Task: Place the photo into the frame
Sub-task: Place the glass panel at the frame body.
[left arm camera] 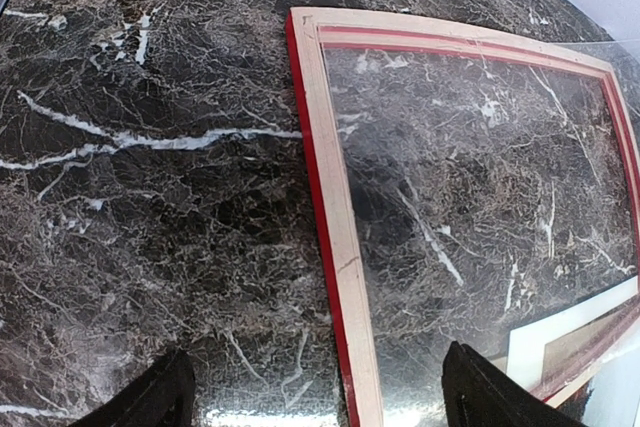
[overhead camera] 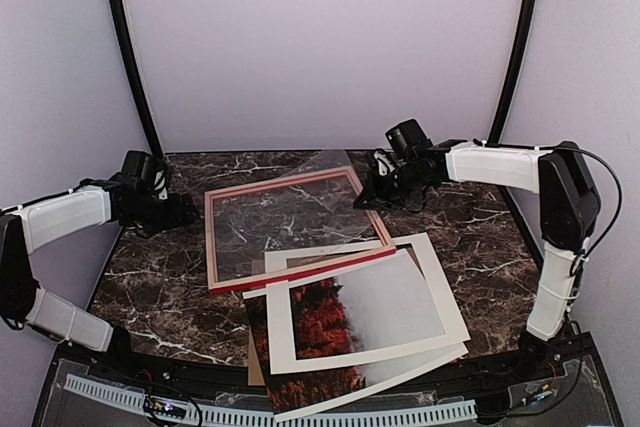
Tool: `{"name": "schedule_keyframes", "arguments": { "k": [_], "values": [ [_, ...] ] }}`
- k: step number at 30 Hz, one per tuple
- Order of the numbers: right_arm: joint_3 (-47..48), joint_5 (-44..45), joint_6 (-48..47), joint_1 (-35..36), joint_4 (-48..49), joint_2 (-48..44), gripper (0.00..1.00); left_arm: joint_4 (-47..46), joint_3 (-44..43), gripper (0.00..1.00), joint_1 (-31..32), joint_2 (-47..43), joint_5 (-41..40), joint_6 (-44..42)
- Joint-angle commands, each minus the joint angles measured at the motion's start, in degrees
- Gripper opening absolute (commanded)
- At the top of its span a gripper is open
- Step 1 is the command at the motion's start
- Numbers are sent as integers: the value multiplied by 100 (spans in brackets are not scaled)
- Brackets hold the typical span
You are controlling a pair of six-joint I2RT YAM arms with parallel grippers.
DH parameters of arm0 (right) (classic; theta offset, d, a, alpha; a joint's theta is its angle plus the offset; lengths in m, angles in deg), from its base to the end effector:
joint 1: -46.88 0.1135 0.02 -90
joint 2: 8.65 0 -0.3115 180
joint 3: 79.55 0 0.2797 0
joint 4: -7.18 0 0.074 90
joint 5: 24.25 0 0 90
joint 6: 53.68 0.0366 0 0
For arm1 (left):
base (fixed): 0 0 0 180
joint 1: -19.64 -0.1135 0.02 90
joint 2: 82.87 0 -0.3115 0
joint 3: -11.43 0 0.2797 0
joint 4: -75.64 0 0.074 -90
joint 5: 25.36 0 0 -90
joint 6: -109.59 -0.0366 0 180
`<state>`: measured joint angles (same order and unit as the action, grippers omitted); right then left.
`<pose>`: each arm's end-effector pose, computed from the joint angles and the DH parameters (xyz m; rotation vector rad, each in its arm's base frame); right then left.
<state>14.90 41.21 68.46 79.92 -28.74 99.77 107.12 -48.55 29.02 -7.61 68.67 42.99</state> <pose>0.3765 0.2630 0.2595 -0.2269 2.5995 0.9881 0.2820 -0.0492 0.2605 -0.2611 2.3996 -0.3514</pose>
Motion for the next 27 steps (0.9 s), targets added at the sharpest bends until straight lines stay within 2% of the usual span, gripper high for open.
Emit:
{"name": "schedule_keyframes", "arguments": {
  "k": [1,27],
  "values": [
    [162,49,-87,-28,59,41,0,-42,-84,88,45,6,-17,32],
    [-10,-81,-17,-18,438,55,0,-85,-31,88,63,47,-28,16]
  ]
}}
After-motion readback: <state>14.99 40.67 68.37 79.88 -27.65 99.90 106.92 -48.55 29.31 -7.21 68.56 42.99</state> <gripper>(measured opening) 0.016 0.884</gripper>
